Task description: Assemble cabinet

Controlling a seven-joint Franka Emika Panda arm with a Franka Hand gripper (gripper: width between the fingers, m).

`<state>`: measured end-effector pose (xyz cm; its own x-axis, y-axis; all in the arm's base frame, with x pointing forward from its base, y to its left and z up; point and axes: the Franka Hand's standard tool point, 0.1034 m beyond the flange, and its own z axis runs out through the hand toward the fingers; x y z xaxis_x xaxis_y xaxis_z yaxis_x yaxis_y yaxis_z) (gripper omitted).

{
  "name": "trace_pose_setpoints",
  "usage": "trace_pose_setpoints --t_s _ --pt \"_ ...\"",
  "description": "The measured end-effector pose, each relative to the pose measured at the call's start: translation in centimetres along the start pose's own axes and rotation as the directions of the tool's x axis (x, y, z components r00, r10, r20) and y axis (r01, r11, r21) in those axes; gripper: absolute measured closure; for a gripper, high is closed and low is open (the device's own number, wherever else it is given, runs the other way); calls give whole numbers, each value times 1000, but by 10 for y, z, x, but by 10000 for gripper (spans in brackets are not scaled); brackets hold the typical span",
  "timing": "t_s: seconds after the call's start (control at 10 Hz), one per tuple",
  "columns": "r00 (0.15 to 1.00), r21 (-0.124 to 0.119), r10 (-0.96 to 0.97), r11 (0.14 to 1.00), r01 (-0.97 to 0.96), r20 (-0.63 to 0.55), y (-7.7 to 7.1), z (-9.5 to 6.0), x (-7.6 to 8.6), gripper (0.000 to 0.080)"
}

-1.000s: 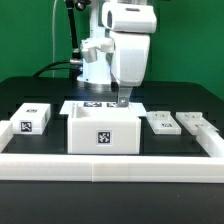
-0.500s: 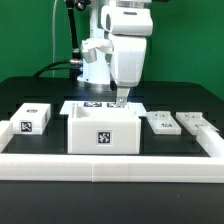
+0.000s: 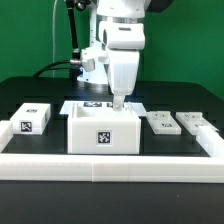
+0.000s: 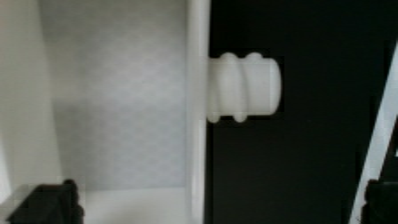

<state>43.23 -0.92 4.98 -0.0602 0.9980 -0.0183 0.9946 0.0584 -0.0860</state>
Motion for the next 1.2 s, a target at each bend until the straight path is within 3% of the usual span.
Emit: trace_pose_setpoints --t_s 0.6,0.8,1.1,1.2 --pt "1000 44 8 999 -7 -15 -8 33 1 1" --pt "1000 45 14 999 -13 -16 -8 34 1 1" --pt "1000 47 21 999 -20 -16 -8 34 1 397" --pt "1000 47 21 999 -20 -16 -8 34 1 397"
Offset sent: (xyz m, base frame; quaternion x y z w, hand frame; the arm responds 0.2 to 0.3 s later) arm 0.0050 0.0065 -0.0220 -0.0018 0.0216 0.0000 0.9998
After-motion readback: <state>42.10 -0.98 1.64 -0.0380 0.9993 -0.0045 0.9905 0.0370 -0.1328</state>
